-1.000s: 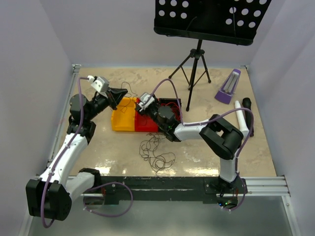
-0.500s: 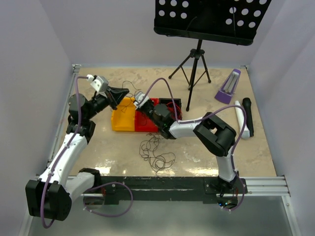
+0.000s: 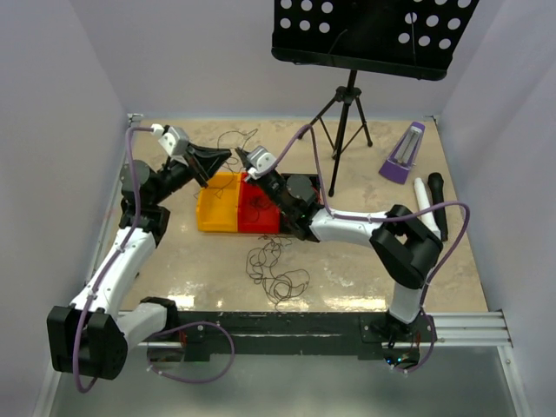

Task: Untangle the cables
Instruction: Place the cable in the bin.

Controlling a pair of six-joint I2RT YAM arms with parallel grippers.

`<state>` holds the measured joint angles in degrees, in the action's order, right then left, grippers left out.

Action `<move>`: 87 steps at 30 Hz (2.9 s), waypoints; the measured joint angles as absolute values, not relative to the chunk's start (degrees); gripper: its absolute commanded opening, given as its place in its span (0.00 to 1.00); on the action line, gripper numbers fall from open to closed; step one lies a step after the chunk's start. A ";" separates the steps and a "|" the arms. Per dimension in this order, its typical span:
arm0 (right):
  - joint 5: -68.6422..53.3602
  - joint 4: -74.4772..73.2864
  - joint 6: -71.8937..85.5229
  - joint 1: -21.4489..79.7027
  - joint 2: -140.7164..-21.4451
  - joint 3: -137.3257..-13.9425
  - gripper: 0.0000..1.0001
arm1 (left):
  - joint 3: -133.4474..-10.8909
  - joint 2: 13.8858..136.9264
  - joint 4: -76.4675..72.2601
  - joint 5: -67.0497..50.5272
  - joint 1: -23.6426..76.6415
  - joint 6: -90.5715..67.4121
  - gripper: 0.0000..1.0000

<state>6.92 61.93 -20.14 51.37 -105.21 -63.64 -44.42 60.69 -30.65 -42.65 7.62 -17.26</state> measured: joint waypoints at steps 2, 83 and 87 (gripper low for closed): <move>6.00 61.93 -18.98 51.37 -104.07 -63.64 0.00 | -45.54 61.34 -30.87 -42.72 7.62 -17.47 0.00; -16.43 62.85 14.11 49.91 -98.02 -69.93 0.00 | -47.94 58.26 -33.43 -39.79 7.62 6.44 0.00; -16.43 63.35 15.38 48.97 -100.09 -69.34 0.00 | -44.27 57.76 -33.58 -38.15 7.62 6.63 0.00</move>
<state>-16.43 63.35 15.38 48.97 -100.09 -69.34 -44.27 57.76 -33.58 -38.15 7.62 6.63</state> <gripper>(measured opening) 0.010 0.019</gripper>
